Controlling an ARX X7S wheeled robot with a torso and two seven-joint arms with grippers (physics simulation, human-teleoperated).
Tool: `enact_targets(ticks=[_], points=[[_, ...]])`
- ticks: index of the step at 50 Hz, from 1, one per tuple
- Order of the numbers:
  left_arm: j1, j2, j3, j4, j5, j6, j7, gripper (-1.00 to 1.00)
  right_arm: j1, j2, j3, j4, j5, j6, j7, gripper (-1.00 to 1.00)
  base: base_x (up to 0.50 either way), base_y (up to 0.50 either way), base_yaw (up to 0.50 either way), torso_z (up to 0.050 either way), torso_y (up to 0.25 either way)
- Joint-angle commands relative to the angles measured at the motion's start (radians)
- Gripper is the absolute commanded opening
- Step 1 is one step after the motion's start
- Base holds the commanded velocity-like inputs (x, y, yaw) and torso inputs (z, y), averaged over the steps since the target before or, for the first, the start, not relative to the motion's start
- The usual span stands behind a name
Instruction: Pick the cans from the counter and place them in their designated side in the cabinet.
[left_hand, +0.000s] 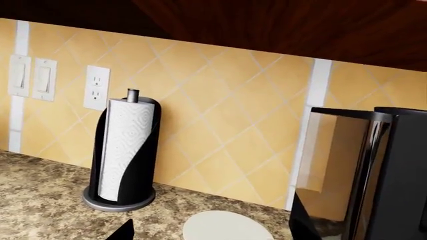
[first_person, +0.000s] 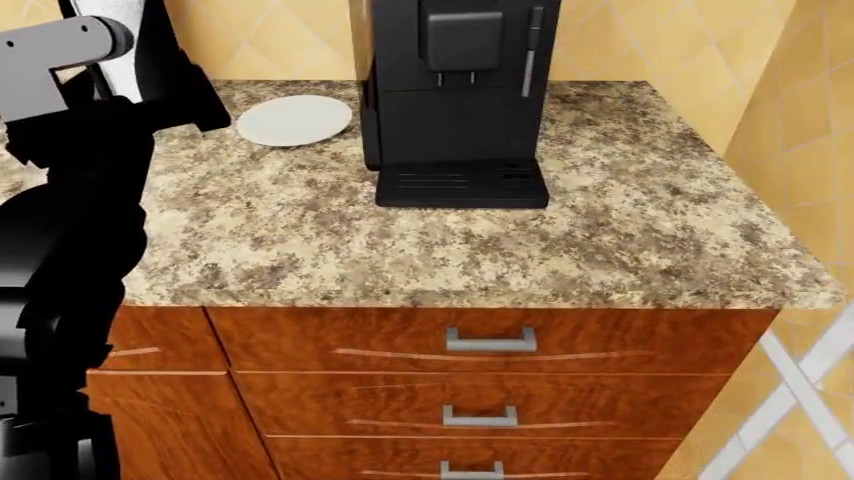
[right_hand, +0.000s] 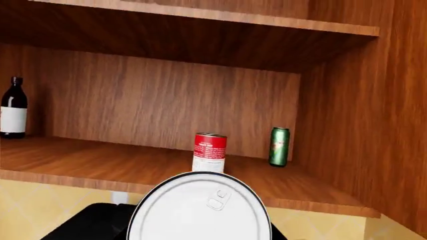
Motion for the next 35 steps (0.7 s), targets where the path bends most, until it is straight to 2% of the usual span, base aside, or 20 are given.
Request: enact_targets(ticks=[1, 15, 25, 31, 35], points=[[-0.039, -0.010, -0.004, -0.022, -0.016, -0.033, 0.003, 1.00, 0.143, -0.035, 0.164, 0.166, -0.182, -0.020, -0.018, -1.00, 0.00, 0.00, 0.00, 0.000, 0.000], [-0.144, -0.035, 0.041, -0.110, 0.019, -0.045, 0.028, 1.00, 0.143, -0.045, 0.160, 0.148, -0.267, 0.002, -0.057, -1.00, 0.00, 0.00, 0.00, 0.001, 0.001], [-0.307, -0.068, 0.123, -0.236, 0.040, -0.082, 0.136, 1.00, 0.143, -0.048, 0.156, 0.139, -0.292, 0.013, -0.078, -1.00, 0.00, 0.00, 0.00, 0.000, 0.001], [-0.385, -0.117, 0.147, -0.252, 0.007, -0.178, 0.212, 1.00, 0.143, -0.048, 0.156, 0.139, -0.292, 0.013, -0.078, -1.00, 0.00, 0.00, 0.00, 0.000, 0.000], [-0.422, -0.134, 0.156, -0.290, 0.026, -0.159, 0.227, 1.00, 0.143, -0.048, 0.156, 0.139, -0.292, 0.013, -0.078, -1.00, 0.00, -0.19, 0.00, 0.000, 0.000]])
